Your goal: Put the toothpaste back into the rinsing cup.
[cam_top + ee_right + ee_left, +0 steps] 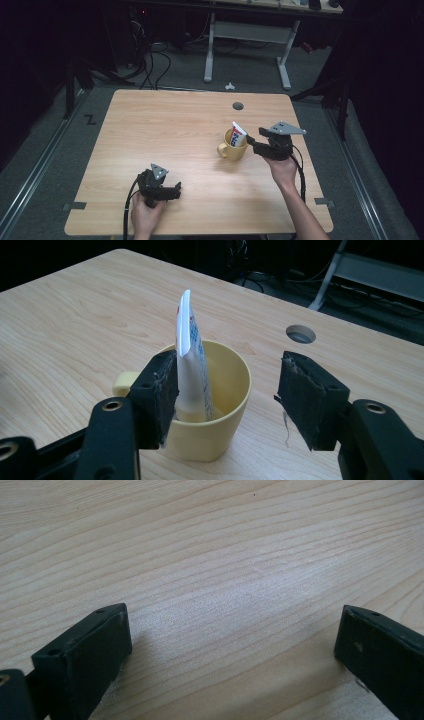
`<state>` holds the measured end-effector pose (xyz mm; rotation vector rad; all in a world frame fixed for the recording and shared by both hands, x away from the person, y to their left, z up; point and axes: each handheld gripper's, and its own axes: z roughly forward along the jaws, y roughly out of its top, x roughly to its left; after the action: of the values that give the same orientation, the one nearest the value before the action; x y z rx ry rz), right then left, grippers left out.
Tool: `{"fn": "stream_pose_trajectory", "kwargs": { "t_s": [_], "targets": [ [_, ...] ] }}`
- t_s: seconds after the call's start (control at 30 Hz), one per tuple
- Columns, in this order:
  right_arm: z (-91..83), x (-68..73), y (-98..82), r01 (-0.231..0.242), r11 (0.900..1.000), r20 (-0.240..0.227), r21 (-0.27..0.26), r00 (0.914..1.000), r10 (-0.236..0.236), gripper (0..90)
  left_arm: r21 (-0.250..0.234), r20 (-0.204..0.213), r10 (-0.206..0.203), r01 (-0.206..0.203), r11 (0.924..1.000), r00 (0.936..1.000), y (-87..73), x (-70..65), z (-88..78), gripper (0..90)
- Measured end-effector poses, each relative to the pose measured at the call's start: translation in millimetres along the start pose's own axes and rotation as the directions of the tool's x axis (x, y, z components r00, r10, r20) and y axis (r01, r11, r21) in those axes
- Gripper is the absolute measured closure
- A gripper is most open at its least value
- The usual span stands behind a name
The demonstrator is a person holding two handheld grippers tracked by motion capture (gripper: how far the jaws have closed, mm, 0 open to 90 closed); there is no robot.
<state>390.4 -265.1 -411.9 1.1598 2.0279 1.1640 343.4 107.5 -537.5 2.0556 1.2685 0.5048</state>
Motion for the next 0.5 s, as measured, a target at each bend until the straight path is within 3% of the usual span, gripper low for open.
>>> {"fn": "stream_pose_trajectory", "kwargs": {
  "t_s": [0.5],
  "targets": [
    [-4.3,-5.0,-6.3,-0.020,1.000,0.007,0.002,0.9998,0.020,41.2,0.000,0.000,0.000,0.000,1.0000,1.0000,0.0,0.0,0.0,2.0]
  ]
}}
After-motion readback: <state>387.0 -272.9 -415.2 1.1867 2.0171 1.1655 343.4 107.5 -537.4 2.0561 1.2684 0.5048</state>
